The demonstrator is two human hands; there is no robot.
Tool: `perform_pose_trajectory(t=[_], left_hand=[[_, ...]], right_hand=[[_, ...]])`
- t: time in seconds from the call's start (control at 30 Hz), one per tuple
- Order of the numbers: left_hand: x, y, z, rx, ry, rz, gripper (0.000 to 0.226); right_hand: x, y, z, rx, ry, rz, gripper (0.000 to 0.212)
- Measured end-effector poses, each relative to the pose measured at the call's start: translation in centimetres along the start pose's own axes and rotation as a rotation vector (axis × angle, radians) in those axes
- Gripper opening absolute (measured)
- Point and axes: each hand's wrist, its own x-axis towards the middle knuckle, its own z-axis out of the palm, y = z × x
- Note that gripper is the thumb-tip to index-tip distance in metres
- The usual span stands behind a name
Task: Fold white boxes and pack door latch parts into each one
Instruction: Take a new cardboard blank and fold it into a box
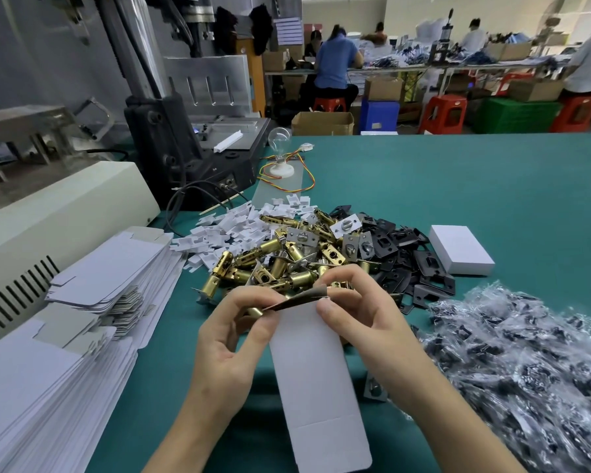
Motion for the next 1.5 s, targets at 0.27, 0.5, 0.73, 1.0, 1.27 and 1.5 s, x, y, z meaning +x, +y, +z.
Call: perform_pose_trajectory(t=[0.27, 0.5, 0.73, 1.0, 1.27, 1.5], left_hand=[[0.2, 1.1, 0.4, -0.089, -0.062, -0.109, 0.021], [0.3, 1.0, 0.3, -0.087, -0.104, -0.215, 0.027], [0.2, 0.3, -0.2, -0.197, -0.109, -0.324, 0.029], [0.2, 0.2, -0.3, -0.211, -0.135, -0.381, 0.036], [0.2, 0.4, -0.1, -0.149, -0.123, -0.356, 0.026], [0.3, 0.6, 0.1, -0.135, -0.107, -0.381, 0.027]], right_hand=[[0.0, 0.1, 0.1, -0.119, -0.037, 0.000, 0.019], [-0.1, 0.0, 0.1, -0.201, 0.002, -0.023, 0.024], [-0.1, 0.1, 0.2, -0.246, -0.027, -0.033, 0.027], [-0.1, -0.1, 0.3, -0.216, -0.055, -0.026, 0.028], [-0.1, 0.3, 0.1, -0.201, -0.088, -0.022, 0.028], [0.0, 0.7, 0.1, -0.249, -0.094, -0.041, 0.030]])
